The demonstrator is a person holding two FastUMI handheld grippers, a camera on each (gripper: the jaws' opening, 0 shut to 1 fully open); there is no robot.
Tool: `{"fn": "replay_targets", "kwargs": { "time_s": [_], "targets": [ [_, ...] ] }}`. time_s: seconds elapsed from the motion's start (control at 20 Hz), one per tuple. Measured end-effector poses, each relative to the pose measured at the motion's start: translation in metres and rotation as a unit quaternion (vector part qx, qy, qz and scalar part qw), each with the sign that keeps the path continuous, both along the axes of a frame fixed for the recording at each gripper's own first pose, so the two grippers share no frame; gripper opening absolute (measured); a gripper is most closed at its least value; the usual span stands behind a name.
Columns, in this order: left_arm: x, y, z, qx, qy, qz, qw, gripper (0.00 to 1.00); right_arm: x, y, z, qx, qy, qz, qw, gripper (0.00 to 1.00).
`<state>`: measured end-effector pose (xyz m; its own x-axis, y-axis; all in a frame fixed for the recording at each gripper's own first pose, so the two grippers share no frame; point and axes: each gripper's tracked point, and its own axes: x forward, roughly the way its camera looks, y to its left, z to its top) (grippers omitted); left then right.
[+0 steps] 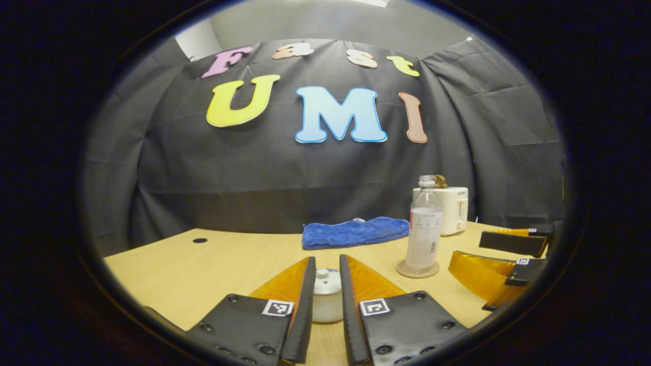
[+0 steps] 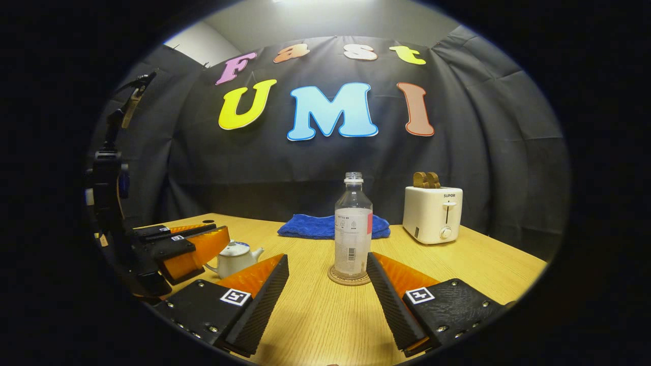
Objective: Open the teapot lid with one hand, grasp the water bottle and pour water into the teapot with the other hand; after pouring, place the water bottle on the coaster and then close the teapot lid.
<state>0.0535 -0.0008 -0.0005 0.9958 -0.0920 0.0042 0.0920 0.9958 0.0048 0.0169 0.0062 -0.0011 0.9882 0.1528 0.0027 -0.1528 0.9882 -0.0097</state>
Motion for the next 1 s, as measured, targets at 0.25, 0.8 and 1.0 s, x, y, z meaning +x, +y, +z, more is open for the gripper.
{"fn": "replay_targets", "kwargs": {
  "time_s": [0.25,0.8,1.0],
  "targets": [
    [-0.030,-0.022,0.002,-0.001,-0.002,-0.024,1.000,0.55,-0.013,0.000,-0.001,0.000,0.000,-0.004,1.000,0.95],
    [-0.052,-0.028,0.000,0.001,-0.002,-0.030,1.000,0.97,-0.026,0.002,-0.002,0.001,0.000,-0.001,1.000,0.95],
    [-0.051,-0.028,0.001,0.001,-0.001,-0.030,1.000,0.96,-0.027,0.001,-0.001,0.001,0.001,0.001,1.000,0.95]
  ]
}}
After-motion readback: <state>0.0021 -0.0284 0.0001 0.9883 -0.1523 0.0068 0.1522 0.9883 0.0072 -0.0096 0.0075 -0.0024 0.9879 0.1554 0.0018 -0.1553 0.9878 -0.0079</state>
